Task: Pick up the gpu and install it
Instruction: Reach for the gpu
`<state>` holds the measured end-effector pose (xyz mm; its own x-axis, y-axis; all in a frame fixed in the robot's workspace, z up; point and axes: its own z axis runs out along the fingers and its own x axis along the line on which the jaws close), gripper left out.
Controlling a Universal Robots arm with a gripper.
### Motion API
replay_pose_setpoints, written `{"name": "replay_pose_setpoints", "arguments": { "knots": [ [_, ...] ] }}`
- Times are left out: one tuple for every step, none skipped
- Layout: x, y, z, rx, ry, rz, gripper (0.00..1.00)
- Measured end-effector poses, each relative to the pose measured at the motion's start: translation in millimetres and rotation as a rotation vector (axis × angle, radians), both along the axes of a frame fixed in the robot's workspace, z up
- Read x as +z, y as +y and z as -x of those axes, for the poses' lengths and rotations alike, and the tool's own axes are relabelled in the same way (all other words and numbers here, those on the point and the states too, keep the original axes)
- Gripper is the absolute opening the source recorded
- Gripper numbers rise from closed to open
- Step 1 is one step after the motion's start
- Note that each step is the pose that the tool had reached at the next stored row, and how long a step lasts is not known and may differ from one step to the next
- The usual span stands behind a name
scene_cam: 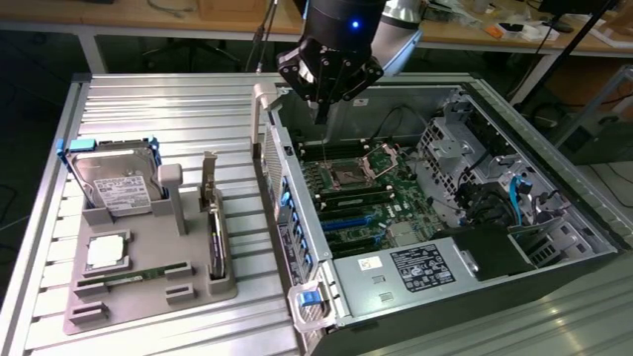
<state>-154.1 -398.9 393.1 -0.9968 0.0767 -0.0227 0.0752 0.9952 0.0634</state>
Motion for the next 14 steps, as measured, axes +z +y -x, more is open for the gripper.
{"name": "replay_pose_setpoints", "arguments": {
  "knots": [
    [0.0,0.0,0.3,0.000,0.0000,0.0000,0.11],
    [0.0,0.0,0.7,0.000,0.0000,0.0000,0.11],
    [0.0,0.0,1.1,0.000,0.0000,0.0000,0.11],
    [0.0,0.0,1.7,0.000,0.0000,0.0000,0.11],
    [0.0,0.0,2.1,0.000,0.0000,0.0000,0.11],
    [0.0,0.0,2.7,0.000,0.0000,0.0000,0.11],
    [0.0,0.0,3.3,0.000,0.0000,0.0000,0.11],
    [0.0,0.0,4.1,0.000,0.0000,0.0000,0.11],
    [0.0,0.0,4.7,0.000,0.0000,0.0000,0.11],
    [0.0,0.0,5.1,0.000,-0.0001,0.0000,0.11],
    [0.0,0.0,5.6,0.000,0.0000,0.0000,0.11],
    [0.0,0.0,6.4,0.000,0.0000,0.0000,0.11],
    [0.0,0.0,7.0,0.000,0.0000,0.0000,0.11],
    [0.0,0.0,7.6,0.000,0.0000,0.0000,0.11]
  ]
}}
